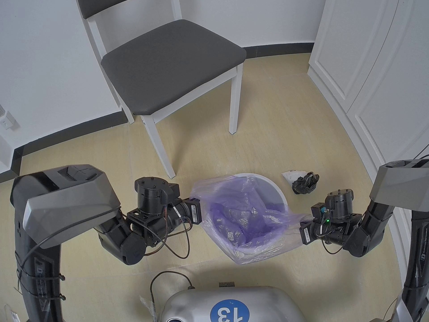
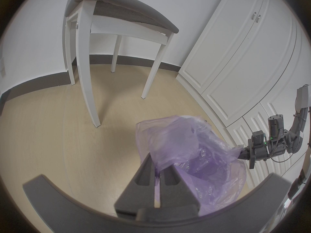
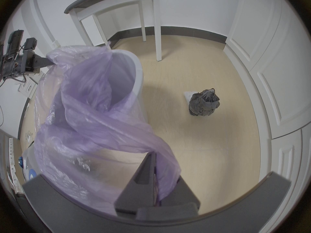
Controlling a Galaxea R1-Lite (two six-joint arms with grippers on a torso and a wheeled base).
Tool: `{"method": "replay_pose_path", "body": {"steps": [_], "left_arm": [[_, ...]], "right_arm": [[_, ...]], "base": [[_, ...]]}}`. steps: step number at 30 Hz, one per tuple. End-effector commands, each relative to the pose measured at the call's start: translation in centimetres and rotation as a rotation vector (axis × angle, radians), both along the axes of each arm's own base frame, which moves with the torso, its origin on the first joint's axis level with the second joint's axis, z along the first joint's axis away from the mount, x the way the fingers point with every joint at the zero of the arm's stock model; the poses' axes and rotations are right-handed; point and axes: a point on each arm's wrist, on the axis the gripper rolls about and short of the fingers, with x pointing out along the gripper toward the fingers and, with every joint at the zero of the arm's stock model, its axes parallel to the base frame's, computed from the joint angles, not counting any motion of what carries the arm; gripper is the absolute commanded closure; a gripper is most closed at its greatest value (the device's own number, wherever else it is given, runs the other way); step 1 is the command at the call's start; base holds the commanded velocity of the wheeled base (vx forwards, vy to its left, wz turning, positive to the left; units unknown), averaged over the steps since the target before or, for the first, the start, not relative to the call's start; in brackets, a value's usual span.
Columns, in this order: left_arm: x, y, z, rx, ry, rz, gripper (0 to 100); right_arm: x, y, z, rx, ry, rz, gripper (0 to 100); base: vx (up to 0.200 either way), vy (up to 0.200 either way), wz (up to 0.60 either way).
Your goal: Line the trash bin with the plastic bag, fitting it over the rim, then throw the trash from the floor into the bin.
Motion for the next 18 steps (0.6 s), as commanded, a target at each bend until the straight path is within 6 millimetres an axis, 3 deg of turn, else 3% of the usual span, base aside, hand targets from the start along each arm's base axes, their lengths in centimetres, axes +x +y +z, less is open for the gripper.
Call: {"method": "replay_pose_path", "body": {"steps": [1, 18], "left_arm": [[0.6, -0.2, -1.7, 0.003, 0.024, -0.020, 100], [3.8, -0.8, -1.9, -0.030, -0.036, -0.004, 100]], "right_arm": [[-0.5, -0.5, -0.8, -0.032, 0.031, 0.023, 100], [-0.4, -0.5, -3.1, -0.061, 0.053, 0.044, 100]], "base": [[0.000, 0.000, 0.00], [0.000, 0.000, 0.00]]}}
